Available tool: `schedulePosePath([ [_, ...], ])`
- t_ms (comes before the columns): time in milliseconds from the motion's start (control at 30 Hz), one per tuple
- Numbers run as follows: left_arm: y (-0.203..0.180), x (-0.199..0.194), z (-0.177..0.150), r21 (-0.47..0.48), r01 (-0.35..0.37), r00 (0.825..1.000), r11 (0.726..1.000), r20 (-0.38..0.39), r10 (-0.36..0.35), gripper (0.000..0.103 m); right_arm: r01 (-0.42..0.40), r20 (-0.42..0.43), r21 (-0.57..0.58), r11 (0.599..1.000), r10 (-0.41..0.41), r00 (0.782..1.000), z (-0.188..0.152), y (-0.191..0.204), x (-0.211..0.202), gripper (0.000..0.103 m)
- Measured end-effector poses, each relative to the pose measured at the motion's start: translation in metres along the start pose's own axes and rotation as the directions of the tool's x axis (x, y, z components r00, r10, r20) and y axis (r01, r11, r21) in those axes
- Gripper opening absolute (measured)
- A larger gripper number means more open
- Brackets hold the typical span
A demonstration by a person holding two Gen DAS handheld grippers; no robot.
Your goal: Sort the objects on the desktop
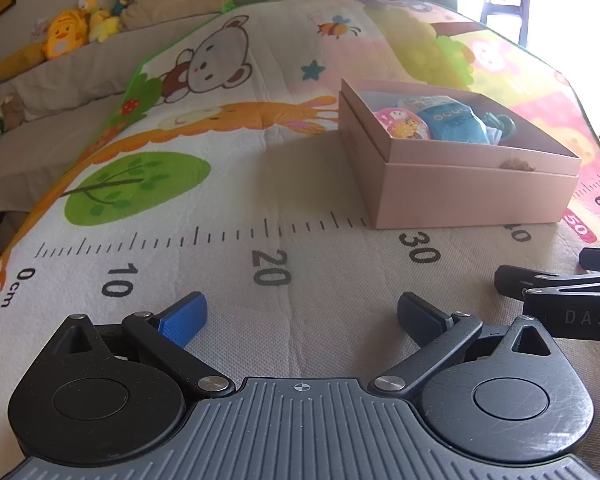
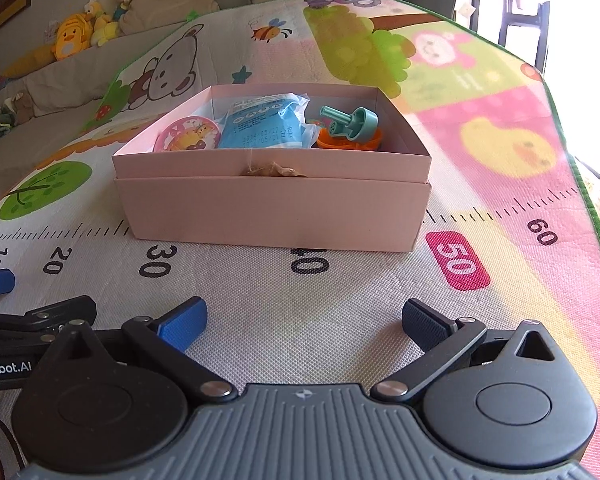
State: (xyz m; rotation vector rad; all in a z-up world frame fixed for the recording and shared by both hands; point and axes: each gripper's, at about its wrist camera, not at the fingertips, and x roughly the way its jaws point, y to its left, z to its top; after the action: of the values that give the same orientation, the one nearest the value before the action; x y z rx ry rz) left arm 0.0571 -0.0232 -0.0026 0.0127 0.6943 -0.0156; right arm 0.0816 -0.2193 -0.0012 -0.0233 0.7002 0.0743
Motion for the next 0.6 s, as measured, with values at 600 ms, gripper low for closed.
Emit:
schedulePosePath([
  [600, 0.0008, -0.0005, -0.0001, -0.002, 0.002, 1.000, 1.000, 0.000, -0.002, 0.103, 0.002, 0.000, -0.004, 1.000, -0.002, 1.000, -0.0011, -0.0005, -0.0018, 0.103],
])
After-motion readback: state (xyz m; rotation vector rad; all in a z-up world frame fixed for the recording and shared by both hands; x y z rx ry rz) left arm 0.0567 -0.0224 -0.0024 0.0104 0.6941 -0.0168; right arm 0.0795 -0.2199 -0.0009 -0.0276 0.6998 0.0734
